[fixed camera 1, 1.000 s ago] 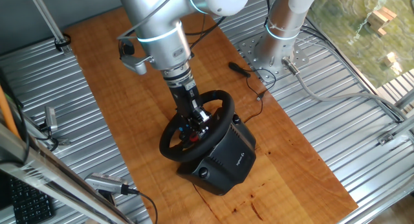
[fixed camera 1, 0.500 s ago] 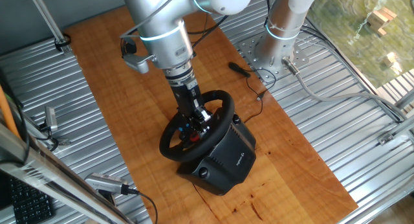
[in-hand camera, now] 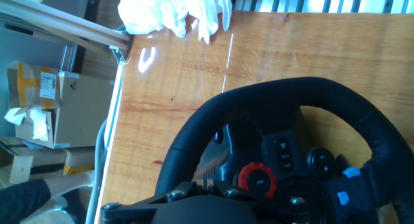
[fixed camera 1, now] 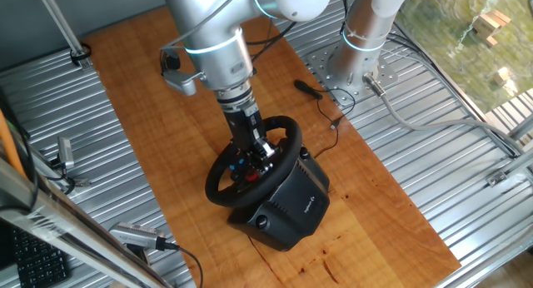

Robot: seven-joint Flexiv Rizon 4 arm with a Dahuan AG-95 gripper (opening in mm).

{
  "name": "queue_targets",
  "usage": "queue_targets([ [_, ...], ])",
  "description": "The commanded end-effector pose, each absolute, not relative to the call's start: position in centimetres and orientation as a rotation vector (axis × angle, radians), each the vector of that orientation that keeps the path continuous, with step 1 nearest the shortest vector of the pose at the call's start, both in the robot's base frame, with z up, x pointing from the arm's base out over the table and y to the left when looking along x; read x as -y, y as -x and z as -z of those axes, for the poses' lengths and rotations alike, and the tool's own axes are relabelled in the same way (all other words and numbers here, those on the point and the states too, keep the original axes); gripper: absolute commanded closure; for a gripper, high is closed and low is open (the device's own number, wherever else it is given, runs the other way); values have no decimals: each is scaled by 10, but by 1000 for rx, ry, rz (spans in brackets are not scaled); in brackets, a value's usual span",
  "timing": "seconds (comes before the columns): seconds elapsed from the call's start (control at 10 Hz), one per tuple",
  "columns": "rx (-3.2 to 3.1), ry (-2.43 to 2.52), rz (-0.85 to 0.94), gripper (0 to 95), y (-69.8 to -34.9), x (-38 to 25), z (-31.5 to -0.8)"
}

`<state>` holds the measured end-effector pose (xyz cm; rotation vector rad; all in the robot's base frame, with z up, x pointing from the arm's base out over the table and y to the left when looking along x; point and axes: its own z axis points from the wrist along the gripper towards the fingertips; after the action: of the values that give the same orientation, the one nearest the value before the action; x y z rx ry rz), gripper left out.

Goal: Rotate the steering wheel 90 degrees counterclockwise

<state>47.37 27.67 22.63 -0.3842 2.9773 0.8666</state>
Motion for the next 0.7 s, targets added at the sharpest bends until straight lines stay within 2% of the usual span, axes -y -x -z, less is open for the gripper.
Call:
queue_targets([
  [0.1, -2980, 384, -868, 950, -470, -274, -229],
  [0.7, -2987, 392, -862, 950, -460, -269, -230],
])
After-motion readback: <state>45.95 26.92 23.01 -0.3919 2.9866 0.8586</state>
